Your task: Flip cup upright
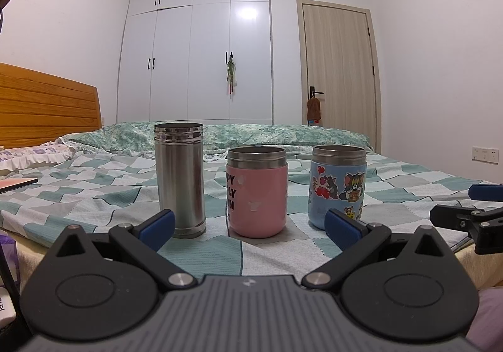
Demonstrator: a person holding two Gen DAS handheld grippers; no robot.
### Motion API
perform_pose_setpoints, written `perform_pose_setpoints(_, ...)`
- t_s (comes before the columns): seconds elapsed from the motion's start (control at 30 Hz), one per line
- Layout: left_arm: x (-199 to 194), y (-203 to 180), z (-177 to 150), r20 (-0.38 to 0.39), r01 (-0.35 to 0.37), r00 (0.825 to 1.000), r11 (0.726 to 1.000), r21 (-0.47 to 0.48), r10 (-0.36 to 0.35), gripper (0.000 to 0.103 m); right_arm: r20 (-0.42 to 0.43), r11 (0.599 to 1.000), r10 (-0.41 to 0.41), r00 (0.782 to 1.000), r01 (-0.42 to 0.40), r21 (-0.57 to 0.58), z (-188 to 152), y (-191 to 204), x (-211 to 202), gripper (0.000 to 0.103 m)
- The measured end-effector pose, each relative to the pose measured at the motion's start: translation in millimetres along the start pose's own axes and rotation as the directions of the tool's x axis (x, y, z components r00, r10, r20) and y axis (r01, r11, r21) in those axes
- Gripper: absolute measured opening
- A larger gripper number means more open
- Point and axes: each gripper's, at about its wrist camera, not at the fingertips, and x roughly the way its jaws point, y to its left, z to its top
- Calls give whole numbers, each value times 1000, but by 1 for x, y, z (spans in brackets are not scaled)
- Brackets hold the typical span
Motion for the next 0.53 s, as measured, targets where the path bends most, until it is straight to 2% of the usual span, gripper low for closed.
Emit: perform_pose_setpoints(0.53, -1, 0, 1, 3, 4, 1000, 1000, 3, -4, 103, 0, 1000, 0, 1000, 0, 0, 0, 0, 0, 103)
